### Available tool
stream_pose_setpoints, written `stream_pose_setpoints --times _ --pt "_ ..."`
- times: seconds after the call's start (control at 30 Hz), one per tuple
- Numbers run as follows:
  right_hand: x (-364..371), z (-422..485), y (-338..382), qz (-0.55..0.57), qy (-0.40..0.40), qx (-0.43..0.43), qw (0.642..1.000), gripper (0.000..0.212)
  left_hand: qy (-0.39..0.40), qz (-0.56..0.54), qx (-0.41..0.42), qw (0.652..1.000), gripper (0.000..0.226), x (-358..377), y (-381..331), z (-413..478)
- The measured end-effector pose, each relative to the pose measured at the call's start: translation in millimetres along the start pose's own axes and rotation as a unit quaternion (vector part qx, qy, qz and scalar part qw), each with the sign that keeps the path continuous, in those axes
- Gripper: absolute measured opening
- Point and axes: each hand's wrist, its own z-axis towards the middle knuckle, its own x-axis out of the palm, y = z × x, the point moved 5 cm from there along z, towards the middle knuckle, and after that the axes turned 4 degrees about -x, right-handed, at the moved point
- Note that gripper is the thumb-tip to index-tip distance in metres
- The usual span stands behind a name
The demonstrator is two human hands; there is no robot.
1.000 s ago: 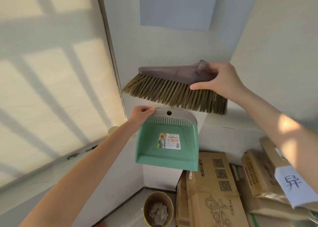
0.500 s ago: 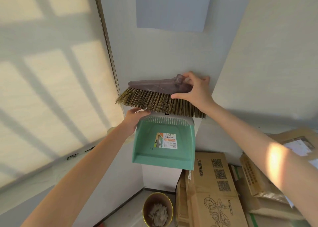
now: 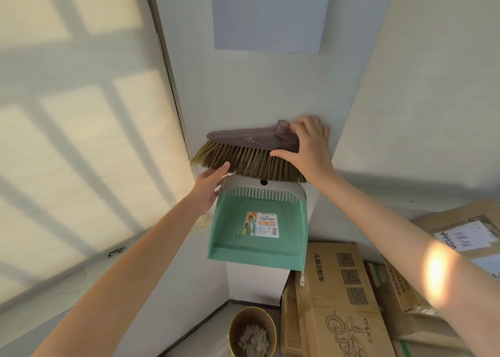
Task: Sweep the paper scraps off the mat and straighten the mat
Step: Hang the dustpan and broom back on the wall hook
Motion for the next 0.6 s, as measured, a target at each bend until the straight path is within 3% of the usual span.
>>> stream_pose_setpoints --times 0.13,0.2,0.4,0.6 --pt "4.1 -5.2 1.3 -0.022 -0.027 0.012 0.999 0.063 -0.004 -0.011 -0.008 1.0 0.052 -0.8 5.0 6.0" --pt "6.8 -9.8 4.0 0.0 -0.029 0.025 0.999 0.063 -0.002 -0.011 -0.021 1.0 0.044 1.5 8.5 5.5" --pt "14.1 -20.5 4.6 0.067 -0.003 0.046 0.997 0.064 -0.011 -0.044 -0.064 0.997 0.045 -3.4 21.1 8.3" --pt "15.5 -26.7 4.3 -0.012 -0.006 0.032 0.999 0.068 -0.003 -0.033 -0.079 0.996 0.047 -4.6 25.1 10.0"
